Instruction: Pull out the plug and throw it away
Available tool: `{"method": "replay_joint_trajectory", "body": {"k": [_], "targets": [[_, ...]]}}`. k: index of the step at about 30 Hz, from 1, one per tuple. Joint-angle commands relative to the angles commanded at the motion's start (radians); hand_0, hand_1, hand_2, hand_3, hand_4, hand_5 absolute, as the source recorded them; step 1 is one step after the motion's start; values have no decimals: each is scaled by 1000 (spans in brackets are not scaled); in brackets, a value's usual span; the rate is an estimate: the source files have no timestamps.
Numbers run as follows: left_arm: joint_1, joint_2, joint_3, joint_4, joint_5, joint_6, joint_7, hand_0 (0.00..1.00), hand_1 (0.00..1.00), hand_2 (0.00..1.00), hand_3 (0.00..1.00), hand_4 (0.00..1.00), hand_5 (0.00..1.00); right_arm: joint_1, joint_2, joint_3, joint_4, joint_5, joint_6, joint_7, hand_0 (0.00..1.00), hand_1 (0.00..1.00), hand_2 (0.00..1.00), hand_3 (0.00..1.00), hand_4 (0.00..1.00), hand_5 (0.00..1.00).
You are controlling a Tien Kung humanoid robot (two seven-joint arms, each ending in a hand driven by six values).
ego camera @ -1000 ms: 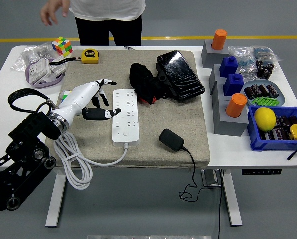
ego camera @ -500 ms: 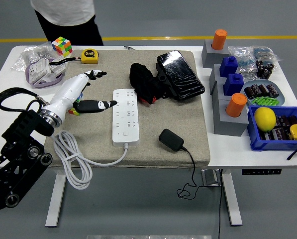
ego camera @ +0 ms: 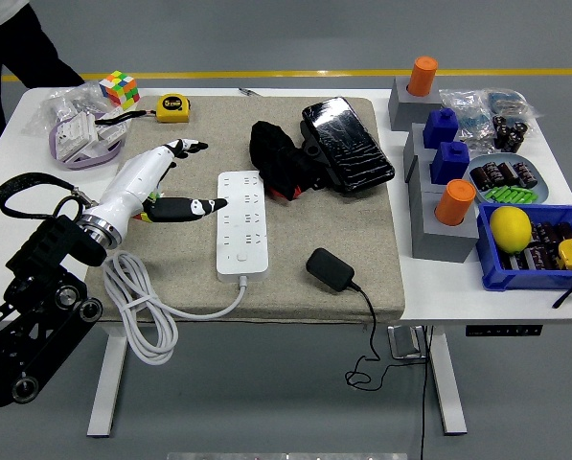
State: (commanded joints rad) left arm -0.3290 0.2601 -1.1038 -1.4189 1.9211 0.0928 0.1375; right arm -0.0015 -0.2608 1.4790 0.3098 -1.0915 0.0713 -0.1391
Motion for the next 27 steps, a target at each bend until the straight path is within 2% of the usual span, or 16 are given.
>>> {"method": "replay_joint_trajectory", "body": {"k": [27], "targets": [[-1,4,1,-2,0,2,-4,710,836,872,867,952,414,2,0,1,0,-12,2,1,569,648,671,570,967,488]]}}
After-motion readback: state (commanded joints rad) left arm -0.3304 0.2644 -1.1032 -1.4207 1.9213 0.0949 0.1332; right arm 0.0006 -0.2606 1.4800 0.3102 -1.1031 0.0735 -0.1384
